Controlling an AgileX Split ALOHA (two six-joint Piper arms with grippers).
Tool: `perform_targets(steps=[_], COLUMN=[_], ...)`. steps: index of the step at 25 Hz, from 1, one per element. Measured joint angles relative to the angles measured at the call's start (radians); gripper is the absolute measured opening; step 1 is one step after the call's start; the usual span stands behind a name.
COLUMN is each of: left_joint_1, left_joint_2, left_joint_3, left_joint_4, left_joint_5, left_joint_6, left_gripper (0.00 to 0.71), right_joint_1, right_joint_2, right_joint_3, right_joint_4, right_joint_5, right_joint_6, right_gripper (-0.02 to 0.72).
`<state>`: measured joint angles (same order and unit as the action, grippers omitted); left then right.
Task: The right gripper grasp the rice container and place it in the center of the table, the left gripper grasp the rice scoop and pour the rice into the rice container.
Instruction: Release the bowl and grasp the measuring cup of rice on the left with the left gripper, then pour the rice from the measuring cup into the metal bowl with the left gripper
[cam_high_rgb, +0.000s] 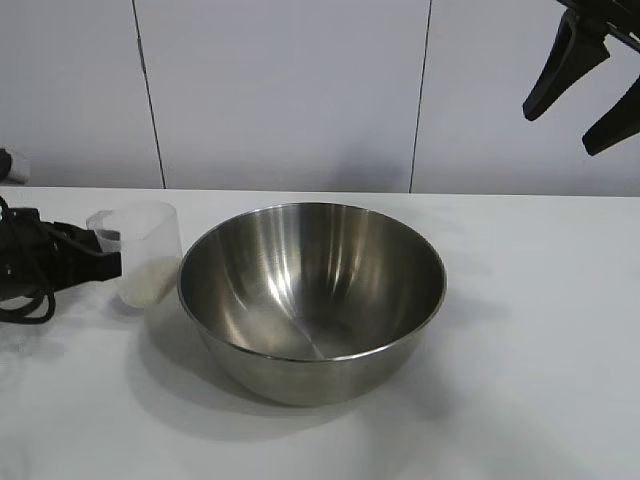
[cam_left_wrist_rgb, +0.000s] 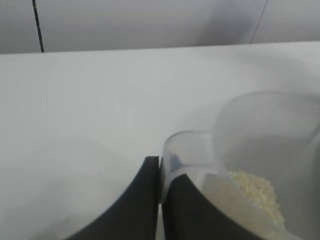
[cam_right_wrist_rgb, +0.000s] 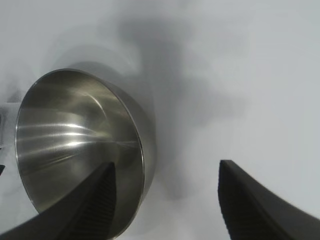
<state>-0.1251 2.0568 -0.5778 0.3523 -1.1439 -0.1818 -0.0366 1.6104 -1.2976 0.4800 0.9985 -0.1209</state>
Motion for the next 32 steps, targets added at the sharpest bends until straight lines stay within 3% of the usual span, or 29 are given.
perform_targets(steps=[6, 11, 16, 26, 32], left_joint_1=[0.000, 0.000, -0.012, -0.233, -0.304], left_joint_2=[-0.113, -0.283, -0.452, -0.530, -0.428], left_joint_3=[0.000, -0.003, -0.015, -0.024, -0.123], left_joint_4=[0.060, 0.182, 0.301, 0.357, 0.363], left_joint_5=[0.056, 0.278, 0.406, 0.516, 0.524], left_joint_6=[-0.066, -0.103, -0.229, -0.260, -0.257], left_gripper=[0.006, 0.006, 0.006, 0.006, 0.006], right_joint_1=[0.000, 0.000, 0.000, 0.000, 0.000], right_joint_2=[0.000, 0.000, 0.000, 0.000, 0.000], right_joint_3=[0.000, 0.000, 0.000, 0.000, 0.000], right_joint_4=[0.000, 0.000, 0.000, 0.000, 0.000], right_joint_5=[0.000, 0.000, 0.000, -0.001, -0.001], right_joint_6=[0.000, 0.000, -0.003, -0.014, -0.019], right_gripper=[0.412, 0.412, 0.412, 0.412, 0.412])
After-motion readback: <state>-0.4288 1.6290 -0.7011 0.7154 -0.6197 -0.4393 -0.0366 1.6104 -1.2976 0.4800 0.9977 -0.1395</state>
